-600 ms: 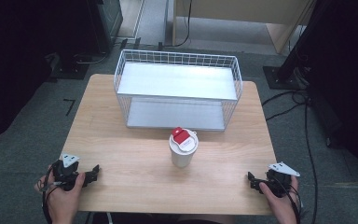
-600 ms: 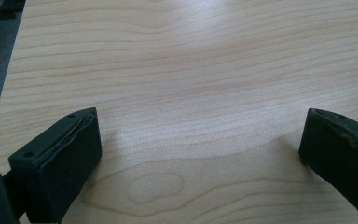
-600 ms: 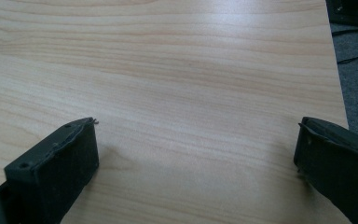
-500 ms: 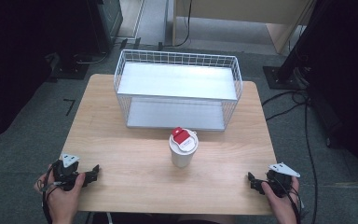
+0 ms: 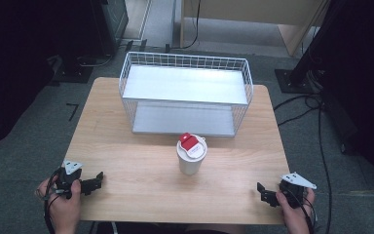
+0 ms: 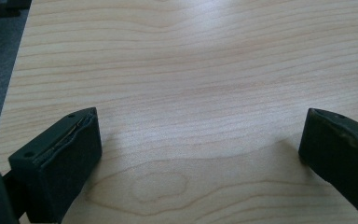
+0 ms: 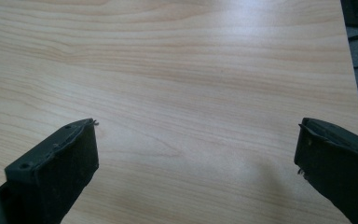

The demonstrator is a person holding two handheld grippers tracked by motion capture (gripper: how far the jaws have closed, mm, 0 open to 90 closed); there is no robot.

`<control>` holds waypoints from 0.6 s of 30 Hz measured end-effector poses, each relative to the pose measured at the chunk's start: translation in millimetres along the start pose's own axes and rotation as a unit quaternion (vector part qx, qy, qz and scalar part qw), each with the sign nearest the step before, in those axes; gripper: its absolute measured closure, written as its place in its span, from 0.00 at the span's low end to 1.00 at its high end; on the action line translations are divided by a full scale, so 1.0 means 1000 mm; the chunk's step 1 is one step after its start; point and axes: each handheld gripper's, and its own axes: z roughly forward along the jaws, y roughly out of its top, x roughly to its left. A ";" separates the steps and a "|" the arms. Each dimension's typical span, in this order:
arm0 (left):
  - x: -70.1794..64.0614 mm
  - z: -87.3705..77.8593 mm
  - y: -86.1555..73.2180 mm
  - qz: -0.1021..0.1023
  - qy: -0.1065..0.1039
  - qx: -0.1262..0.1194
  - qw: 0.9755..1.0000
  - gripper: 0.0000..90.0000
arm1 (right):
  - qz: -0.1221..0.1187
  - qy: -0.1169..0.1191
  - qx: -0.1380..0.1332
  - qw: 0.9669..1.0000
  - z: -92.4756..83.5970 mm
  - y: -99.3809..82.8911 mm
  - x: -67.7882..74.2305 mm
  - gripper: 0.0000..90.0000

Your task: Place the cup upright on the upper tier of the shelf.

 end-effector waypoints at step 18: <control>-0.002 0.001 0.001 -0.003 0.004 0.000 1.000 0.00 | -0.060 0.032 -0.020 0.997 0.000 0.048 0.045 0.00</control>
